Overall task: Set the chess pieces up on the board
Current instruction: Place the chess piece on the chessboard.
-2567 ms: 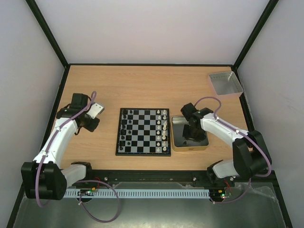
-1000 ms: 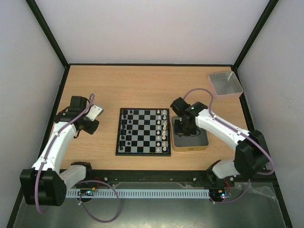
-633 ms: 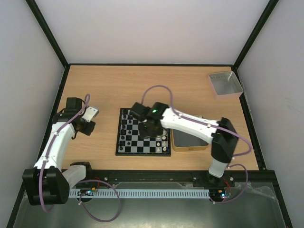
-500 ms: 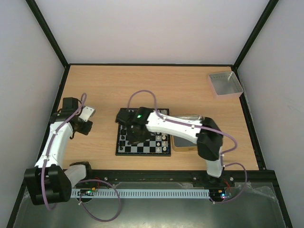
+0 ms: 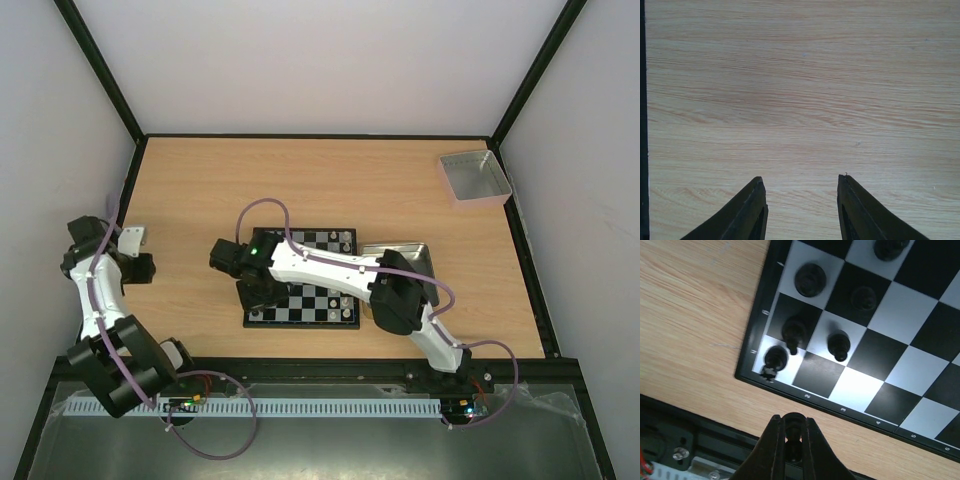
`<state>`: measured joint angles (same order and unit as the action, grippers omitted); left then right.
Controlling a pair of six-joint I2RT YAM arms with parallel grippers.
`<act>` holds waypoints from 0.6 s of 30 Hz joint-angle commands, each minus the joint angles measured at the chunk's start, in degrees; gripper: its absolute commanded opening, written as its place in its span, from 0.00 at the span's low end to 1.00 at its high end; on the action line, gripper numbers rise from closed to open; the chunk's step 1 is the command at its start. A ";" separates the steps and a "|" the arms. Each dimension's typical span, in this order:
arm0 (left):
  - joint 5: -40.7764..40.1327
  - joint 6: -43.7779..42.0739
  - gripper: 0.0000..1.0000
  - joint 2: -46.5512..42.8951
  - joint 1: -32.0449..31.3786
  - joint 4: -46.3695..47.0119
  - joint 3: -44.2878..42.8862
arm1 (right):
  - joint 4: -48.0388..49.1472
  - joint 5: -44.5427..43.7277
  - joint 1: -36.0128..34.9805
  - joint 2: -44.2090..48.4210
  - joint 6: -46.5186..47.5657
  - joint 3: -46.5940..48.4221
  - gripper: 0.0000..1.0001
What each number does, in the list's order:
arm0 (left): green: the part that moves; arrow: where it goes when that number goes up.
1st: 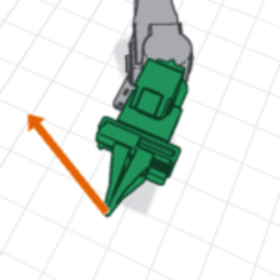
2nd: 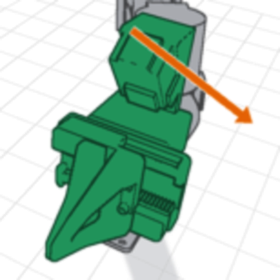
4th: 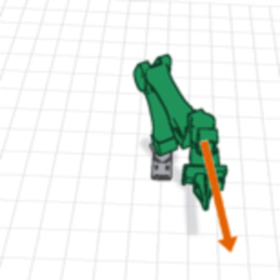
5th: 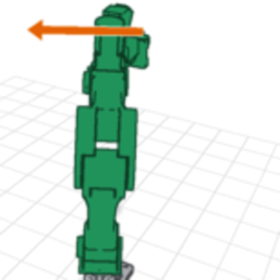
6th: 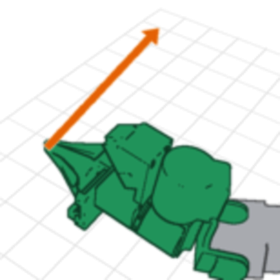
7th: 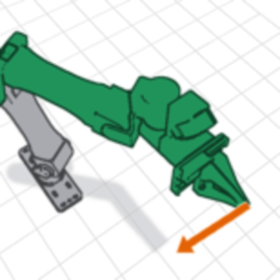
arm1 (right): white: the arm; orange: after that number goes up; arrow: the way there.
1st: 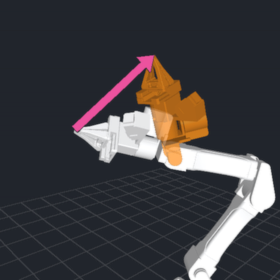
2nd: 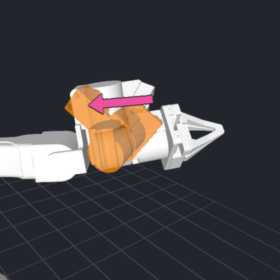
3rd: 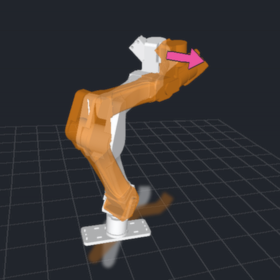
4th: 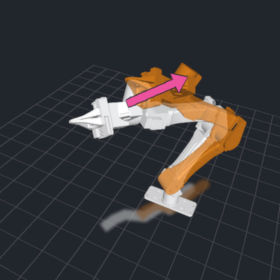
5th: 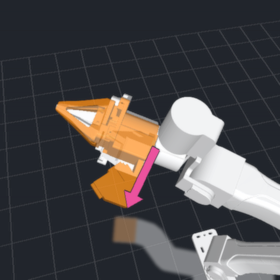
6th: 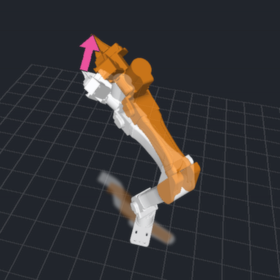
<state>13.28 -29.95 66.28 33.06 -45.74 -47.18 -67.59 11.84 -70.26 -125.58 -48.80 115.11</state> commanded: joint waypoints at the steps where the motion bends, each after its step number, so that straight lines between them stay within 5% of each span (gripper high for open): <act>1: 4.99 -5.25 0.40 -1.03 3.18 -2.81 -2.07 | 0.63 1.03 -0.05 1.51 -0.61 -4.20 0.06; 18: 7.77 -6.76 0.40 -2.76 4.95 -5.19 -0.79 | 5.03 2.14 2.10 1.15 0.36 -8.07 0.07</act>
<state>19.44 -35.70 64.14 37.43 -49.17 -47.83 -63.20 14.28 -68.97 -125.56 -48.86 107.63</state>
